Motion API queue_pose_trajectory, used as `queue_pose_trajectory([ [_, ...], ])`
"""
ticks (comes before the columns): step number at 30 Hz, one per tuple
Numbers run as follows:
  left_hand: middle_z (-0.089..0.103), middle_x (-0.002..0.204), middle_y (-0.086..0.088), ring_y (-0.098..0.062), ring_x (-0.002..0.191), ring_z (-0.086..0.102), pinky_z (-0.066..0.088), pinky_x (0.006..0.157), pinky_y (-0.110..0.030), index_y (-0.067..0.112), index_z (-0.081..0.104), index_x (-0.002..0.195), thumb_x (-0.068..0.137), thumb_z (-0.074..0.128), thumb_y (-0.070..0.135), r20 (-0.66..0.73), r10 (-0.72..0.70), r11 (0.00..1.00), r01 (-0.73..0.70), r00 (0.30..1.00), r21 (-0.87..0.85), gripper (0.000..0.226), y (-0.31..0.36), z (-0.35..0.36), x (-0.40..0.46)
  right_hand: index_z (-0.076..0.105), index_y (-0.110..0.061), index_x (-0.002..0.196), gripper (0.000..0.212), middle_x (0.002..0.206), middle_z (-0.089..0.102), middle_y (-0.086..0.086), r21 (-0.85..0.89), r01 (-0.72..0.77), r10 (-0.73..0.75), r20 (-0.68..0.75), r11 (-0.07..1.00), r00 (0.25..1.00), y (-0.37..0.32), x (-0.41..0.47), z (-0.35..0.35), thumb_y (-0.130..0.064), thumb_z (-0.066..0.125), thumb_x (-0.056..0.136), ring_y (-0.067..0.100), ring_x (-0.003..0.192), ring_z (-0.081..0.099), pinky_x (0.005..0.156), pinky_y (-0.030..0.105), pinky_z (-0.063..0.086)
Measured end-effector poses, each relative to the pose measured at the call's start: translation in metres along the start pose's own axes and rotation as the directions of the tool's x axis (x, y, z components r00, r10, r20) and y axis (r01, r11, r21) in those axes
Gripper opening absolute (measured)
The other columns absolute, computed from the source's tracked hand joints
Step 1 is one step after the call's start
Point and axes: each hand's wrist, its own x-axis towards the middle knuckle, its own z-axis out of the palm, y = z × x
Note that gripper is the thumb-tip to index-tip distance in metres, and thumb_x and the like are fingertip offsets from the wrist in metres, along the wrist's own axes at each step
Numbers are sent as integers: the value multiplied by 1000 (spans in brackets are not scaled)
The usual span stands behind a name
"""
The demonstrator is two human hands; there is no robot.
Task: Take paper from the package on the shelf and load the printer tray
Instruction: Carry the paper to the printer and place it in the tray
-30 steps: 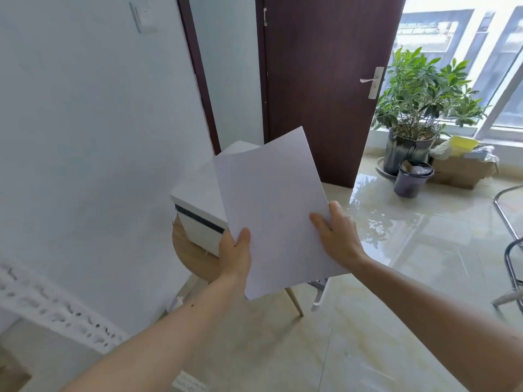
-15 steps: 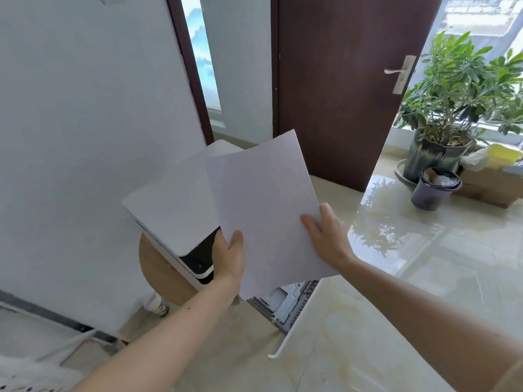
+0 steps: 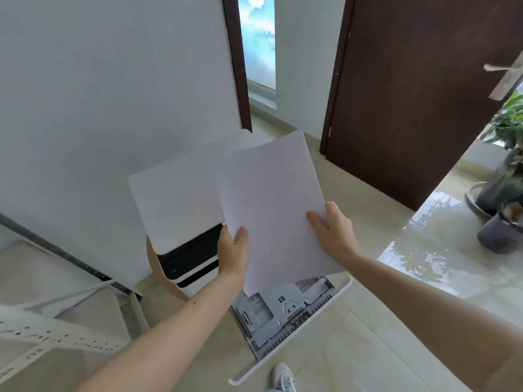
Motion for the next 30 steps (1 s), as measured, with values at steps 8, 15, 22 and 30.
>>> queue_pose_trajectory([
  [8,65,115,2,-19,108,62,49,98,-41,22,55,117,97,46,18,-128,2,1000,0,992,16,22,-7,23,11,47,-2,91,35,87,61,6,100,-44,34,99,994,995,17,37,-3,-37,49,95,20,73,56,58,29,43],
  [15,63,114,2,-16,103,57,40,87,-29,17,54,120,98,44,15,-301,-16,1000,21,953,14,24,-33,39,-19,50,-8,99,26,78,54,-4,74,-23,6,231,997,973,37,42,-3,-33,42,99,19,71,53,56,30,40],
  [22,65,111,4,-18,101,61,48,87,-35,24,55,112,95,44,25,-445,-102,994,108,890,-11,20,-72,59,-73,47,-15,102,19,79,53,-8,42,26,-40,394,999,918,67,21,-11,-32,40,99,5,68,50,53,23,37],
  [30,66,107,1,-21,99,61,48,90,-40,20,58,106,93,46,26,-479,-255,966,236,840,-102,18,-118,77,-121,48,-16,100,22,80,58,-1,-2,3,-2,452,1000,892,124,-15,-9,-35,38,98,12,69,54,53,29,39],
])
